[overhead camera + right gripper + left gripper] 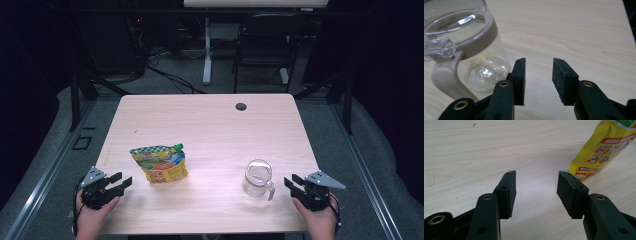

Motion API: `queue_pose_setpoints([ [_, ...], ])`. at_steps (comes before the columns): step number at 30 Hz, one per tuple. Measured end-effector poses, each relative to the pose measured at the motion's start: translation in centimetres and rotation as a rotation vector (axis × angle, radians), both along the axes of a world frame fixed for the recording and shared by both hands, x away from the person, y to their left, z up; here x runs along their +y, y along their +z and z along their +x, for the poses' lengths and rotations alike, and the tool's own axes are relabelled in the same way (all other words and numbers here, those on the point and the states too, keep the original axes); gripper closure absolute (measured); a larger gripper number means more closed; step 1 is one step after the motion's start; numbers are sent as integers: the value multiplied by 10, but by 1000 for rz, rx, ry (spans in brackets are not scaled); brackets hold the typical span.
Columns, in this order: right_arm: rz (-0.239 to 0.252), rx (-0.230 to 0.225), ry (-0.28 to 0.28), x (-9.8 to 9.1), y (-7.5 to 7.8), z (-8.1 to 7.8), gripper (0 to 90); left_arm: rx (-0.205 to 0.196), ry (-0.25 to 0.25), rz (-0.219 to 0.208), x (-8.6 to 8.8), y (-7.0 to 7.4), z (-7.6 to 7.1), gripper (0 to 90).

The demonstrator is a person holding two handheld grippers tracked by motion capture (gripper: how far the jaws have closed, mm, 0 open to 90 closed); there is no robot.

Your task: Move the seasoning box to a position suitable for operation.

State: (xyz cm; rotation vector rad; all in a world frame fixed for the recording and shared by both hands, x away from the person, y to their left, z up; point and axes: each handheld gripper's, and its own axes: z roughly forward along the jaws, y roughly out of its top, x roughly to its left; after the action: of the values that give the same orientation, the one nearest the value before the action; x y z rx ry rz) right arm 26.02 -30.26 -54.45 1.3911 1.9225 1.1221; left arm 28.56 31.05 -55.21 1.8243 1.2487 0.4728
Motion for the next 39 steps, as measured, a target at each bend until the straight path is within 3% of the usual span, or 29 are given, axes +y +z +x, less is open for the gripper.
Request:
queue_pose_setpoints([
  [5,-40,-12,5,6,9,-10,621,-15,7,-16,0,3,-2,497],
  [10,12,-3,21,9,11,-16,656,-28,5,-12,-4,8,-4,497],
  [14,5,6,42,13,12,-20,656,-27,-1,-14,-7,9,-3,497],
  [23,-15,-23,95,27,18,-30,631,-17,-8,2,-9,8,-2,497],
  [30,-14,-16,108,30,19,-32,627,-16,19,-16,-4,8,-5,496],
  [34,10,-31,134,37,23,-35,623,-5,21,-10,-2,7,-5,496],
  [39,-4,-54,175,50,28,-38,584,-3,20,-12,-3,6,-5,493],
])
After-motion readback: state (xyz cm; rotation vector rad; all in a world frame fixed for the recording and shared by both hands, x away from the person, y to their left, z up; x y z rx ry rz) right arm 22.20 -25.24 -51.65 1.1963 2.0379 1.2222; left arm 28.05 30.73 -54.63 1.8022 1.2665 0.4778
